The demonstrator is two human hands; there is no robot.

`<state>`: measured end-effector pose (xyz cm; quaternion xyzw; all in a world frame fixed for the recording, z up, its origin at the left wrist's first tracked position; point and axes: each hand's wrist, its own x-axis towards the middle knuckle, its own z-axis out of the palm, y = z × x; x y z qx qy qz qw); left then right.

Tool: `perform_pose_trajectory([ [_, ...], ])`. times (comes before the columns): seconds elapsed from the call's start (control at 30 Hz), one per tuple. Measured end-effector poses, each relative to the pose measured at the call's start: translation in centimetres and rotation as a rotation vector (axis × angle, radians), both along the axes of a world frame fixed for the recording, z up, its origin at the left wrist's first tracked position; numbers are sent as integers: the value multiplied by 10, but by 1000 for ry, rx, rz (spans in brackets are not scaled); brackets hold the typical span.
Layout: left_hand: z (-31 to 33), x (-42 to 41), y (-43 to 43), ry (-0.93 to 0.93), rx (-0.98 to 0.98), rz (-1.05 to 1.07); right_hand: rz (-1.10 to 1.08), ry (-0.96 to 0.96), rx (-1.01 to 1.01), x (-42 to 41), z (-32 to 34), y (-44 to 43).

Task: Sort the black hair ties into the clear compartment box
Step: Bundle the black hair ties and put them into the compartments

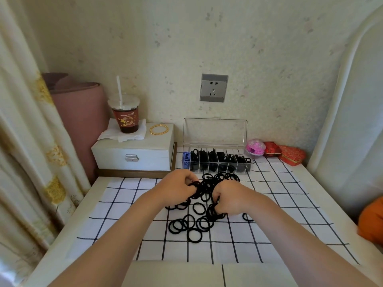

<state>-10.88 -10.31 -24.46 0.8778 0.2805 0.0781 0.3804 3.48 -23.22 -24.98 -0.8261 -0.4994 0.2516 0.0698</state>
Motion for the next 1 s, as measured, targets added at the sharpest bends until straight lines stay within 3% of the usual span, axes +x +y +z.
perform_pose_trajectory([
  [0.2, 3, 5, -6, -44, -128, 63, 20, -22, -23, -4, -5, 4],
  [0.37, 3, 8, -7, -50, -51, 87, -28, -17, 48, 10, 11, -3],
  [0.5, 2, 14, -10, -72, -21, 121, -164, 179, 277, 20, 28, -11],
  [0.6, 2, 19, -14, -80, -41, 129, -191, 442, 399, 16, 36, -16],
  [0.77, 4, 26, -17, -135, -214, 124, -229, 691, 400, 9, 35, -14],
  [1.0, 6, 22, -13, -151, -725, 50, -263, 597, 360, 12, 26, -7],
])
